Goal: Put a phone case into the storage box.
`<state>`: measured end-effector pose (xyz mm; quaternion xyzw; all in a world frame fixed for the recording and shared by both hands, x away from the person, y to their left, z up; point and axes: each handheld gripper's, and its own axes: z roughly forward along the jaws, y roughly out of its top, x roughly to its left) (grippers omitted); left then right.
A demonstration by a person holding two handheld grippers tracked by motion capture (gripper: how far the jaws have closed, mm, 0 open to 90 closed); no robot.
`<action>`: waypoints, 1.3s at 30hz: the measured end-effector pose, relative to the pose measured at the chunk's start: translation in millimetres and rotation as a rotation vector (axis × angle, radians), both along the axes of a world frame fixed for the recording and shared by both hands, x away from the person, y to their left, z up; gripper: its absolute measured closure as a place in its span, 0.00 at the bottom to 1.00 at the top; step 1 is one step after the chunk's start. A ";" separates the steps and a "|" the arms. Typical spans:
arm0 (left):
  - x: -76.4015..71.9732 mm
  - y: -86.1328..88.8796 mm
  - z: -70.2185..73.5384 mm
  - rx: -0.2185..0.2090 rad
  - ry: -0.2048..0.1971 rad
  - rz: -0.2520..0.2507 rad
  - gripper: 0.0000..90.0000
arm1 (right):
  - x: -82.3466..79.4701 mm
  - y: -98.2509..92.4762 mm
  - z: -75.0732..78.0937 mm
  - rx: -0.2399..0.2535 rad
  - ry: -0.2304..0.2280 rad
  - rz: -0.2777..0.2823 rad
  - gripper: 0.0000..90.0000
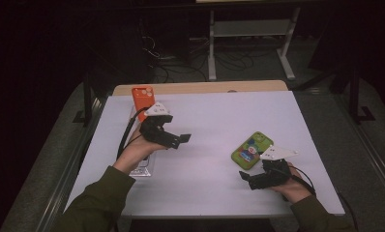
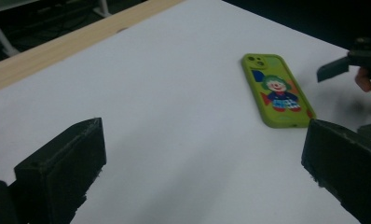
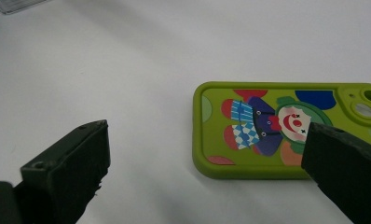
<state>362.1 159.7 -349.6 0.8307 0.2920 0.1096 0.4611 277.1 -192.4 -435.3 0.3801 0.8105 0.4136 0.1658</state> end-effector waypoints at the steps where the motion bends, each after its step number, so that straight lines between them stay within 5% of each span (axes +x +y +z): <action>1: -2.7 -2.8 -1.9 0.003 0.001 -0.006 0.00 | 0.1 -0.1 0.0 0.000 0.000 0.000 0.01; 16: -34.4 -23.5 -37.5 0.025 0.041 -0.103 0.00 | 1.1 -2.0 0.5 -0.012 0.004 -0.024 0.01; 26: -41.0 -28.1 -58.1 0.051 0.063 -0.136 0.00 | 2.1 2.8 1.8 -0.030 0.033 -0.044 0.01; 35: -39.6 -30.0 -64.2 0.072 0.068 -0.152 0.00 | 14.7 12.8 14.0 -0.033 0.115 -0.018 0.02; 39: -38.4 -28.6 -65.9 0.068 0.076 -0.141 0.00 | 28.0 17.1 16.9 -0.026 0.196 -0.011 0.16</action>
